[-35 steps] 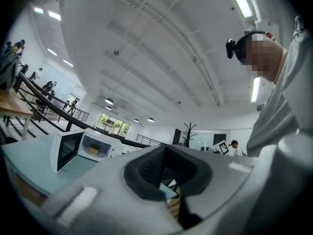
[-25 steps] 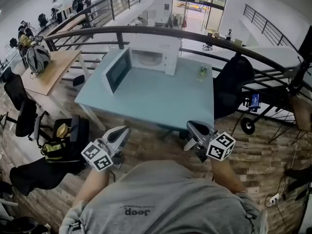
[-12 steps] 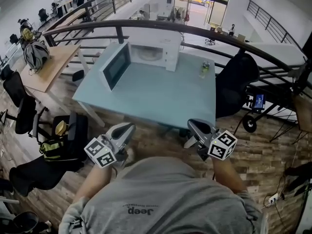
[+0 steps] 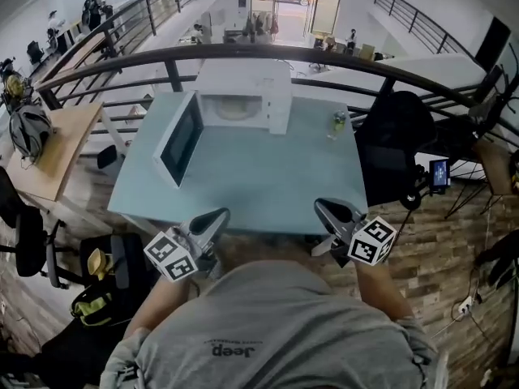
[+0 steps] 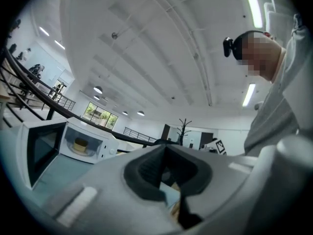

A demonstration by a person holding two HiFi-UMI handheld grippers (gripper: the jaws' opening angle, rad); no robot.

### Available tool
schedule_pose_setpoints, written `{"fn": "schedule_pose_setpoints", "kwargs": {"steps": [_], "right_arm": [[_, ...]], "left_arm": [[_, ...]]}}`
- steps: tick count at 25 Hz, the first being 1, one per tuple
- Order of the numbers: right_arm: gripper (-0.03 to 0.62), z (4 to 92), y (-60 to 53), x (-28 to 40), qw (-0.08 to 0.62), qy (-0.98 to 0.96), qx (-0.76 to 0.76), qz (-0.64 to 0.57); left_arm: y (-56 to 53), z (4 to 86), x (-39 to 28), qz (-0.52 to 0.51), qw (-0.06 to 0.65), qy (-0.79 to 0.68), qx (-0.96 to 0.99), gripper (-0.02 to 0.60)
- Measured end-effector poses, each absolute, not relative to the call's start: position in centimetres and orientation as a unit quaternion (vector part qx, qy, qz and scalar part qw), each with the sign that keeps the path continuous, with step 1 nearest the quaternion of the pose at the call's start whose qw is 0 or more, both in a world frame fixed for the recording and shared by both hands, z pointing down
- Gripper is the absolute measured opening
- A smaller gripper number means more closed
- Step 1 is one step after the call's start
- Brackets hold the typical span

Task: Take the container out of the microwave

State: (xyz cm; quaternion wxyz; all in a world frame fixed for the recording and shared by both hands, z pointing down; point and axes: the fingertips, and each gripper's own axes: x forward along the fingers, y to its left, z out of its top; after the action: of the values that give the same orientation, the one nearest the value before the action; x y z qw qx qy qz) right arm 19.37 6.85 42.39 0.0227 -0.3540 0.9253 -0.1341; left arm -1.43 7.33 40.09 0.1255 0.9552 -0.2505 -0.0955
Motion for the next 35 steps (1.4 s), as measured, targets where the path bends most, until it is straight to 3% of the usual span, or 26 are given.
{"fn": "schedule_pose_setpoints", "kwargs": {"steps": [9,16,23,35], "right_arm": [[0.003,40.9,-8.0,7.5,0.029,0.901,-0.410,-0.142],[0.003,41.5,-16.2,2.5,0.020,0.888,-0.432,-0.155],[0.003,42.1,-20.9,2.1,-0.001,0.890,-0.426,-0.163],[0.003,44.6,-27.0,8.4,-0.030,0.934,-0.324,-0.147]], "left_arm": [[-9.0,37.6,-12.6,-0.060,0.111,-0.187,0.974,0.028],[-17.3,38.0,-15.7,-0.038,0.119,-0.144,0.982,0.028],[-22.8,39.3,-12.9,-0.012,0.103,-0.137,0.985,0.028],[-31.8,44.5,-1.9,0.077,0.073,-0.281,0.954,0.026]]}}
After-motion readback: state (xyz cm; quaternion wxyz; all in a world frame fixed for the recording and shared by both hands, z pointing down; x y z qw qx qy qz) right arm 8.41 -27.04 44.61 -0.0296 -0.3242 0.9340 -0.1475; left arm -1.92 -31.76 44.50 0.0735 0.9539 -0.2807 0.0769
